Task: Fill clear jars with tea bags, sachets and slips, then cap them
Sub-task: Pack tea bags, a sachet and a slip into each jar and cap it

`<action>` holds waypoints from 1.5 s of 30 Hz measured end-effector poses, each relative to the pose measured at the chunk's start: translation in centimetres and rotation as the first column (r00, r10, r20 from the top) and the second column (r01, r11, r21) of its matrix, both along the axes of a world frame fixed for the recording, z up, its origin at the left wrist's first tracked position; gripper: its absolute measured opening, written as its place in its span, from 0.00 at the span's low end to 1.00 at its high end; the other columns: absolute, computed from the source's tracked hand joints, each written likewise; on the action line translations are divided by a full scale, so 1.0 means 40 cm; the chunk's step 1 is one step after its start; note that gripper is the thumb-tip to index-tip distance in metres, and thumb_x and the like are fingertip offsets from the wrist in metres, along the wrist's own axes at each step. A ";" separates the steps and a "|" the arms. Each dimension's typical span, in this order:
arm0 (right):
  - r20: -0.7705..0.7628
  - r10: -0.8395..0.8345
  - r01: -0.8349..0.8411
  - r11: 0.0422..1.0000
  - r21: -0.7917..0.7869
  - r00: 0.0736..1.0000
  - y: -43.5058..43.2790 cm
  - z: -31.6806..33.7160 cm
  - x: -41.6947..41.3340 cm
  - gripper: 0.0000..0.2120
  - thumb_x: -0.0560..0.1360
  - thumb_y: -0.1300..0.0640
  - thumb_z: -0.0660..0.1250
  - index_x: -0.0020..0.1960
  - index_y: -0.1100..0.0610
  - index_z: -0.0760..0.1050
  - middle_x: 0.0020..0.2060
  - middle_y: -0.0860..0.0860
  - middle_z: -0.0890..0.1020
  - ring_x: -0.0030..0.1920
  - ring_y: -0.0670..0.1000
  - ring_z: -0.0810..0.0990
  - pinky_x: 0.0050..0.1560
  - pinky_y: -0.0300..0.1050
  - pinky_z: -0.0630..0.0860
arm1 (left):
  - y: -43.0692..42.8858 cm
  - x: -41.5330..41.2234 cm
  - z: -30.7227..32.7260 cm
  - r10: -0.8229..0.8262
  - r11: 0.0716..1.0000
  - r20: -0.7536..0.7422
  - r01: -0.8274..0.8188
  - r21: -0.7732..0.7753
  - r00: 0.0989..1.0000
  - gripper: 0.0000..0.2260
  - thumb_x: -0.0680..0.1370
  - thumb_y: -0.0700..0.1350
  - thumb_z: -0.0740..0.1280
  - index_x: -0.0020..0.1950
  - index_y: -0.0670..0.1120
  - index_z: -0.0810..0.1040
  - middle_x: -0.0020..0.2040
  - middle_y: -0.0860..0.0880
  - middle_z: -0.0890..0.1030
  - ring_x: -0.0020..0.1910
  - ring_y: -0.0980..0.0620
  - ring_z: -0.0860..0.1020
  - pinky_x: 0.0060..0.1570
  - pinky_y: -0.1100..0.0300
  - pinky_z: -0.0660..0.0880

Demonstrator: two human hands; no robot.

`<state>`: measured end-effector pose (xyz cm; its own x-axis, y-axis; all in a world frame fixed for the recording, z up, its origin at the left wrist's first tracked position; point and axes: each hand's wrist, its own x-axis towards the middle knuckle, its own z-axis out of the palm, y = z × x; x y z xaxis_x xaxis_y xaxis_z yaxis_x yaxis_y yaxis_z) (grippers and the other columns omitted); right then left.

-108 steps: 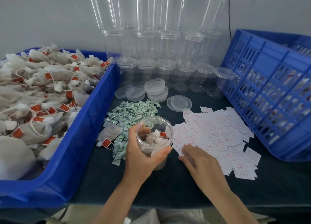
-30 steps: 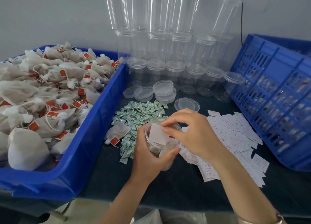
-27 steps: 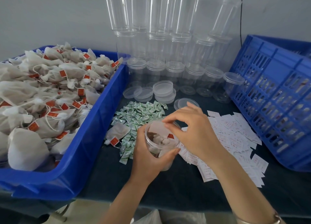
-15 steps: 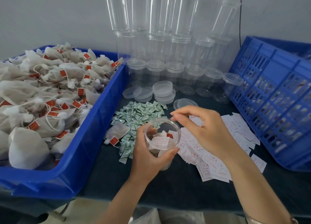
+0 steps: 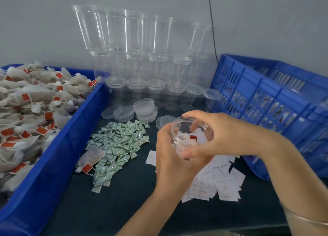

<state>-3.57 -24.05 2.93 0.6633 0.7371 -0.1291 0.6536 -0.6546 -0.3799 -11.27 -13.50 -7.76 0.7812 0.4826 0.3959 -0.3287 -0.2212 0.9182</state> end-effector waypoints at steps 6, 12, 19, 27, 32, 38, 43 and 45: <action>0.187 -0.184 0.127 0.950 0.284 0.965 -0.183 0.198 0.045 0.40 0.52 0.15 0.64 0.59 0.32 0.72 0.52 0.37 0.82 0.40 0.43 0.80 0.47 0.47 0.78 | -0.102 0.102 0.166 -0.390 0.921 0.117 0.386 0.057 0.913 0.40 0.71 0.47 0.76 0.75 0.55 0.55 0.68 0.51 0.69 0.64 0.52 0.74 0.62 0.53 0.75; 0.222 -0.579 0.381 0.732 0.566 0.784 -0.411 0.365 0.190 0.32 0.52 0.19 0.72 0.52 0.30 0.76 0.46 0.44 0.84 0.46 0.49 0.84 0.41 0.36 0.77 | -0.209 0.215 0.240 -0.381 0.890 0.128 0.326 0.318 0.916 0.13 0.78 0.38 0.66 0.63 0.44 0.74 0.62 0.52 0.73 0.60 0.60 0.71 0.55 0.77 0.63; 0.372 -0.781 0.727 0.614 0.306 0.502 -0.581 0.365 0.390 0.48 0.52 0.24 0.74 0.65 0.48 0.69 0.60 0.52 0.77 0.60 0.57 0.76 0.52 0.51 0.71 | -0.312 0.363 0.293 -0.537 0.784 -0.010 0.503 0.364 0.844 0.08 0.81 0.37 0.61 0.54 0.41 0.79 0.51 0.50 0.81 0.24 0.67 0.70 0.25 0.75 0.62; 0.228 -0.749 0.778 0.557 -0.291 0.622 -0.672 0.219 0.526 0.26 0.69 0.52 0.80 0.59 0.64 0.75 0.41 0.56 0.77 0.38 0.57 0.75 0.36 0.45 0.74 | -0.386 0.465 0.328 -0.570 0.589 -0.259 0.607 0.534 0.780 0.10 0.80 0.39 0.61 0.56 0.42 0.81 0.55 0.46 0.82 0.52 0.50 0.78 0.53 0.59 0.73; 0.229 -0.723 0.677 0.419 -0.605 0.652 -0.697 0.118 0.594 0.24 0.76 0.49 0.72 0.67 0.57 0.69 0.50 0.52 0.77 0.42 0.52 0.79 0.40 0.44 0.77 | -0.405 0.504 0.322 -0.462 0.405 -0.336 0.532 0.743 0.821 0.15 0.81 0.44 0.58 0.35 0.45 0.74 0.33 0.49 0.75 0.38 0.50 0.72 0.54 0.56 0.64; 0.262 -0.602 0.514 0.293 -0.806 0.754 -0.708 0.083 0.615 0.31 0.80 0.39 0.61 0.77 0.53 0.62 0.75 0.53 0.68 0.73 0.57 0.69 0.71 0.55 0.67 | -0.410 0.525 0.310 -0.485 0.364 -0.306 0.507 0.781 0.819 0.19 0.81 0.44 0.56 0.30 0.47 0.62 0.26 0.51 0.63 0.30 0.52 0.62 0.47 0.60 0.54; 0.120 -0.690 0.419 0.283 -0.863 0.713 -0.684 0.094 0.607 0.13 0.83 0.46 0.60 0.65 0.49 0.72 0.68 0.50 0.76 0.67 0.53 0.76 0.71 0.53 0.70 | -0.414 0.528 0.304 -0.494 0.397 -0.265 0.486 0.779 0.828 0.20 0.81 0.44 0.56 0.29 0.47 0.60 0.26 0.52 0.63 0.28 0.53 0.61 0.52 0.59 0.59; 0.084 -0.700 0.399 0.300 -0.867 0.710 -0.676 0.092 0.604 0.14 0.83 0.45 0.60 0.64 0.50 0.72 0.68 0.50 0.76 0.67 0.53 0.76 0.71 0.52 0.71 | -0.414 0.526 0.303 -0.497 0.402 -0.258 0.483 0.778 0.829 0.20 0.81 0.44 0.56 0.29 0.47 0.60 0.26 0.52 0.63 0.28 0.53 0.61 0.57 0.57 0.60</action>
<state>20.58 -51.09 6.62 0.6895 -0.3266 -0.6464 -0.0180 -0.9000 0.4356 9.77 -30.06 4.35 0.7684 -0.4988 0.4008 -0.6390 -0.6316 0.4390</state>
